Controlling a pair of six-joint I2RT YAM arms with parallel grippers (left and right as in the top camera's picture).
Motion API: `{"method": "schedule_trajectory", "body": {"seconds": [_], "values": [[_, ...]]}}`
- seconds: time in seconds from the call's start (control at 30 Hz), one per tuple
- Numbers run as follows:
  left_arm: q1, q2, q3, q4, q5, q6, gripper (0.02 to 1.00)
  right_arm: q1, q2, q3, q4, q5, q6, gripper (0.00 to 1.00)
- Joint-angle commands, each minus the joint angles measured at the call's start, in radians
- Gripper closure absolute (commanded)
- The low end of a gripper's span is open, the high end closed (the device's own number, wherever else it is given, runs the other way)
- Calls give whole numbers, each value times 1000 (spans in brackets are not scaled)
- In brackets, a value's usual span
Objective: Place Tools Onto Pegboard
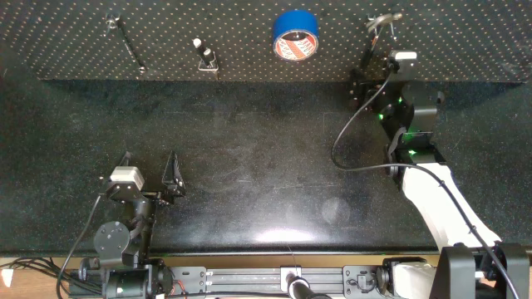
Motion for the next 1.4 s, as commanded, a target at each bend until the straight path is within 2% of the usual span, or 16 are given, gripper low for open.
{"method": "schedule_trajectory", "body": {"seconds": [0.03,0.1,0.2,0.27,0.37,0.43,0.5,0.57,0.6,0.63,0.73,1.4], "values": [[2,-8,-2,-4,9,12,25,-23,-29,-18,23,5,-10,25],[1,-8,-2,-4,9,12,25,-53,-103,-139,121,5,-10,25],[2,-8,-2,-4,9,12,25,-69,-314,-454,396,6,-10,25],[2,-8,-2,-4,9,12,25,-69,-469,-616,429,5,-10,25],[2,-8,-2,-4,9,12,25,-69,-726,-669,328,-37,-11,25],[2,-8,-2,-4,9,12,25,-70,-874,-669,301,-36,-60,25],[2,-8,-2,-4,9,12,23,-72,-1086,-669,66,-36,-64,27],[2,-8,-2,-4,9,12,25,-72,-1314,-669,-219,-35,-163,25],[2,-8,-2,-4,9,12,25,-72,-1419,-669,-311,-28,-172,25],[2,-8,-2,-4,9,12,25,-73,-1371,-668,-273,-27,-173,25],[1,-8,-2,-4,9,12,25,-73,-1385,-669,-446,-24,-179,25],[1,-8,-2,-4,9,12,25,-73,-1381,-669,-441,-25,-179,25]]}}
